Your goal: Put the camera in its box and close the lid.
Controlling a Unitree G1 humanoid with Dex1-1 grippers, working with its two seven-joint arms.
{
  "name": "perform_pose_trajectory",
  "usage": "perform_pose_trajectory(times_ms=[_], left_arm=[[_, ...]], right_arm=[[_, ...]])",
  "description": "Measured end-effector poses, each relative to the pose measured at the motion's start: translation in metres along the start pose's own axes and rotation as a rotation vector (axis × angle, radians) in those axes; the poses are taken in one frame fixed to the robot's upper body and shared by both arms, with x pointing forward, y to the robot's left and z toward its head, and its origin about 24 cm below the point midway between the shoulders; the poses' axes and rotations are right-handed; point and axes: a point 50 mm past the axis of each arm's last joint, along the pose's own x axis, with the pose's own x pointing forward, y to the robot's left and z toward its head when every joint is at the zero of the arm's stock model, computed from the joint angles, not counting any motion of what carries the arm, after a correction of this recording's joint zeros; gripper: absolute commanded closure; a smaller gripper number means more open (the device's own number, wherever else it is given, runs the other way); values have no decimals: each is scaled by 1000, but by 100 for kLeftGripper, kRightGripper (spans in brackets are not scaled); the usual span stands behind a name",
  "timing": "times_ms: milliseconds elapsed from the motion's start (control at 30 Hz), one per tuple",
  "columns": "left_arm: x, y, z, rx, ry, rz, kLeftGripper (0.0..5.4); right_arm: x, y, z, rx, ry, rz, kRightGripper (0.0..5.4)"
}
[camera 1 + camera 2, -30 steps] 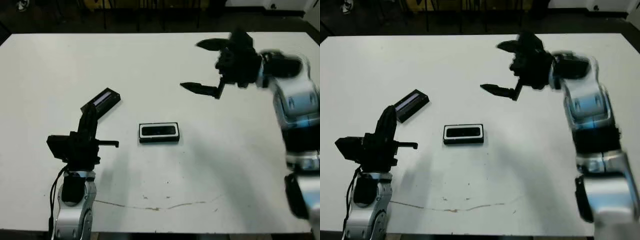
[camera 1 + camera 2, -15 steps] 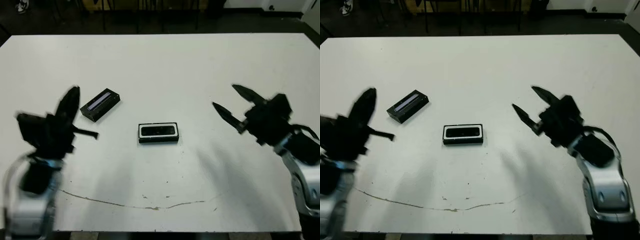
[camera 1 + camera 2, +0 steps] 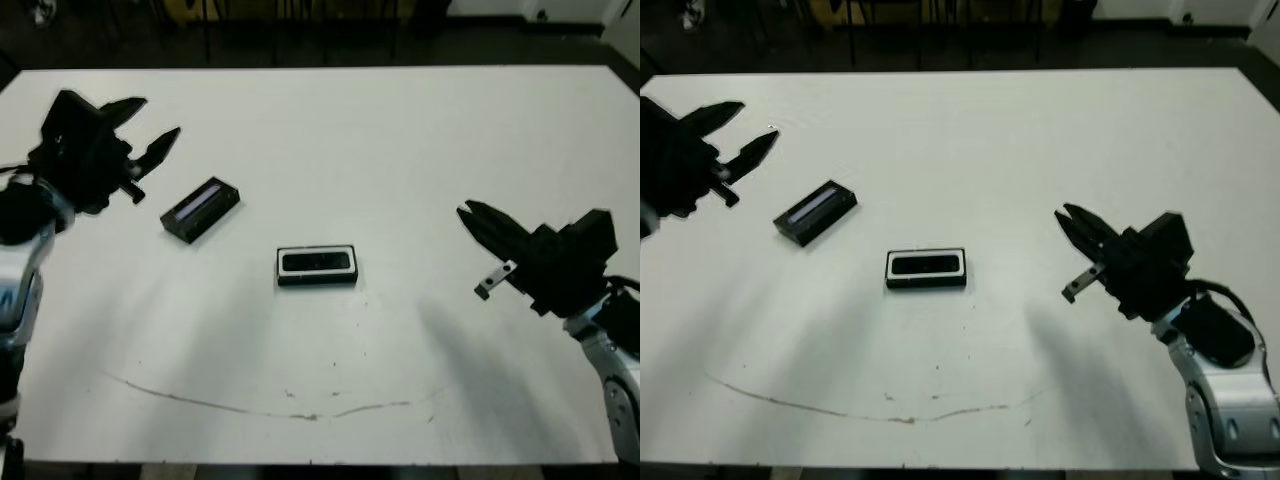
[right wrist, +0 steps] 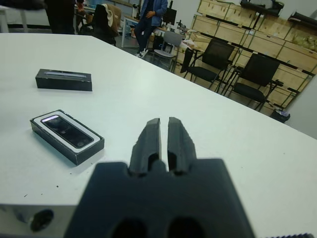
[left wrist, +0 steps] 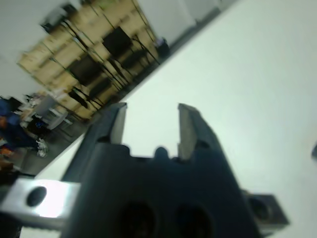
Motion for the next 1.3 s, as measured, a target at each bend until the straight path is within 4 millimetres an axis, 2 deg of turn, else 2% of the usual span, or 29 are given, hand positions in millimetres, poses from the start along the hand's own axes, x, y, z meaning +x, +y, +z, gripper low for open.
perform_pose_trajectory(times_ms=[67,167,400,733,1100,1300], left_arm=[[7,1,-9,-45,35,-51,181],[18,0,-21,-199,80,-123,125],[35,-21,-49,-500,151,-124,3],[35,-32,-79,-565,254,-106,3],[36,-32,-85,-461,310,-70,3],[35,-38,-91,-494,325,-148,3]], right_arm=[[0,0,0,-5,4,3,540],[0,-1,-1,-4,7,5,540],[2,0,-3,16,6,11,540],[5,3,-7,28,20,14,540],[5,6,-9,29,26,17,540],[5,6,-9,29,27,17,540]])
